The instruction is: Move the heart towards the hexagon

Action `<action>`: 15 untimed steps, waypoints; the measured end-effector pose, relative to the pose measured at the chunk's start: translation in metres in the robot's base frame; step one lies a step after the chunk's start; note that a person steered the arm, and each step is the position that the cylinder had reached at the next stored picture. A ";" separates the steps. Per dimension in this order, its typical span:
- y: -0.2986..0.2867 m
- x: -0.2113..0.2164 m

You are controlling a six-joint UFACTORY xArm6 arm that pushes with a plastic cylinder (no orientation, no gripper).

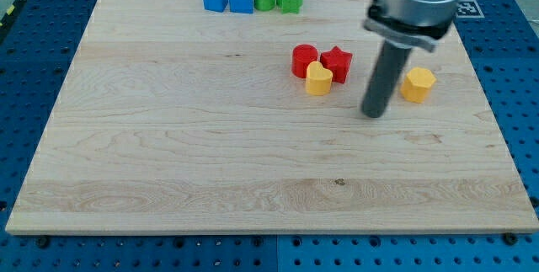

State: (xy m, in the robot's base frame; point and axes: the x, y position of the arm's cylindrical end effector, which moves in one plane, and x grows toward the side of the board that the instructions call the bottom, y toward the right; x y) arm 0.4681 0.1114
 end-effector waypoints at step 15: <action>0.013 -0.034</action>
State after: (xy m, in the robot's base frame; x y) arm 0.4343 0.1243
